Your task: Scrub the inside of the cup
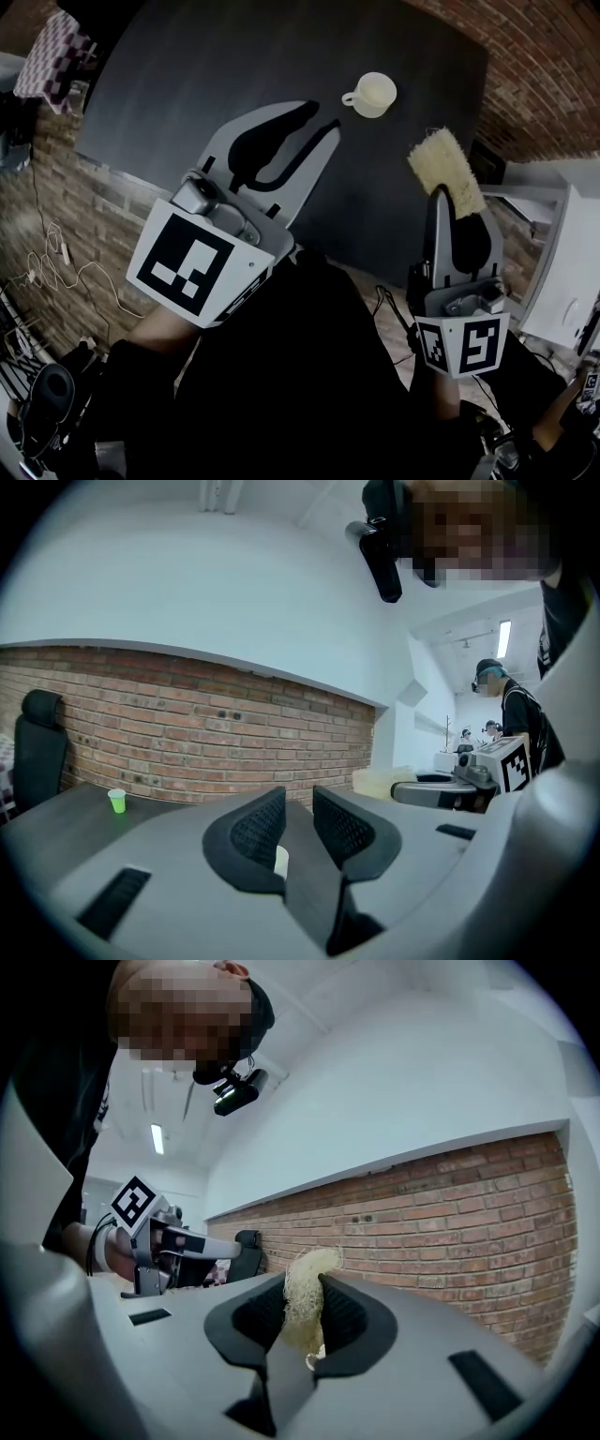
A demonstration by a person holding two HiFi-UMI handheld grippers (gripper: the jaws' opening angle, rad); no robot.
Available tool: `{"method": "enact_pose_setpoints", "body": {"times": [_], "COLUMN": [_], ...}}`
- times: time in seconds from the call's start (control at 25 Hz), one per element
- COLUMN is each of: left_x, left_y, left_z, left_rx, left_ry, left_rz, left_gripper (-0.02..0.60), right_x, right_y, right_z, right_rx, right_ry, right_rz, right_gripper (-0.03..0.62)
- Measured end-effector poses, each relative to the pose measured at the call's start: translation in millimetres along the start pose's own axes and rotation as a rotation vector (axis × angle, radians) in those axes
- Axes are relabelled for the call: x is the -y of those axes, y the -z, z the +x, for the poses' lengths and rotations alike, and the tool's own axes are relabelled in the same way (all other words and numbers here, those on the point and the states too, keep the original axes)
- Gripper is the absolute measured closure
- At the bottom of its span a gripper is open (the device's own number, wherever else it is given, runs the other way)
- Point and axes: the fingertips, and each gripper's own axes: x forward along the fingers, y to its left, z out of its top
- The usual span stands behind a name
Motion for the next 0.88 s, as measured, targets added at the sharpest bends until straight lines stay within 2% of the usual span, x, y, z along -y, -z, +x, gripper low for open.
{"method": "enact_pose_setpoints", "body": {"times": [0.16,0.4,0.88], "left_x": [10.1,18.8,19.6], "left_y": [-0.5,0.6,4.6], "left_z": [0.7,1.8,16.8], "left_rx": [0.009,0.005,-0.015], "left_ry": [0.001,0.007,0.014], "left_rz": [-0.003,-0.004,-0.009], "left_gripper": [0.480,0.480,0.480], "right_x": [6.3,13.2,26.3], "right_y": [-5.4,-6.7,-3.4], "right_z": [-10.4,-18.6,-20.2], "right_rx": [0.014,0.027,0.027], "right_ry": [0.003,0.010,0.026], "right_rz": [-0.007,0.037,0.053], "right_gripper": [0.503,0.503,0.505]}}
